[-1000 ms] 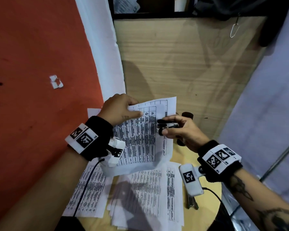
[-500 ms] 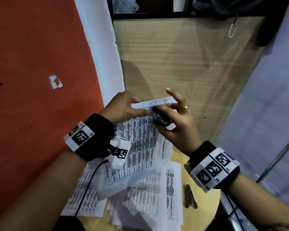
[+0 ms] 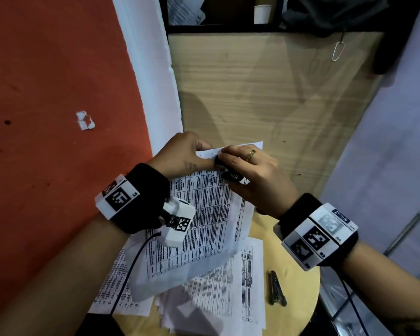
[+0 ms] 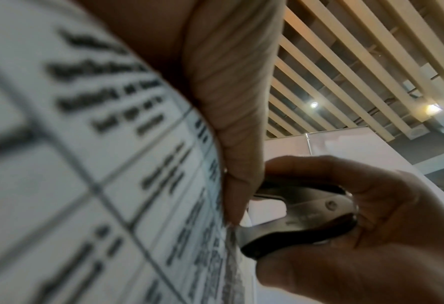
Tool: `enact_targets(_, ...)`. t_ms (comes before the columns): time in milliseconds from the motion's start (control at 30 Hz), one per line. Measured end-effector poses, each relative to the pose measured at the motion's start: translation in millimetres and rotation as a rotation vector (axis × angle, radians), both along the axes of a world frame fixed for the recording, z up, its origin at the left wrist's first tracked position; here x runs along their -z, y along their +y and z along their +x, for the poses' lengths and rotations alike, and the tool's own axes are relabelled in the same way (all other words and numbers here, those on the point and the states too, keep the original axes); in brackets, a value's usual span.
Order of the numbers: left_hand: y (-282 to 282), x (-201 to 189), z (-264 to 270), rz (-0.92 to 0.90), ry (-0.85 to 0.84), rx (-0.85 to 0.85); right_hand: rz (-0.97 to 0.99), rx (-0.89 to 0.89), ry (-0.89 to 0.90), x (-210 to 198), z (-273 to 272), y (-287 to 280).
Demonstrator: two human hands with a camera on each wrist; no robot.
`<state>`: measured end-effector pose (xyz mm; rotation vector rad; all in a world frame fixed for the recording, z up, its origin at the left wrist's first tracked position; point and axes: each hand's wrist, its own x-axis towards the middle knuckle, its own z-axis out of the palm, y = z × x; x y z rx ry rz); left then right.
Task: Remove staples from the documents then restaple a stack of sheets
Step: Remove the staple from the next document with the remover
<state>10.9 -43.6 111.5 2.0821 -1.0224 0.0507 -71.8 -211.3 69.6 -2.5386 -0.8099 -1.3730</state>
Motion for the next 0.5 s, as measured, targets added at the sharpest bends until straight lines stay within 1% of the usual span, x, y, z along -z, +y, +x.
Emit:
enact_targets(233,0.5,-0.4,-2.3,0.03,0.024,0.032,-0.064,0.004,0.008,-4.1,2.5,-1.0)
enact_targets(500,1.6,3.0,-1.3,0.025,0.073,0.034,-0.205,0.045,0.018,-5.7,6.2,0.5)
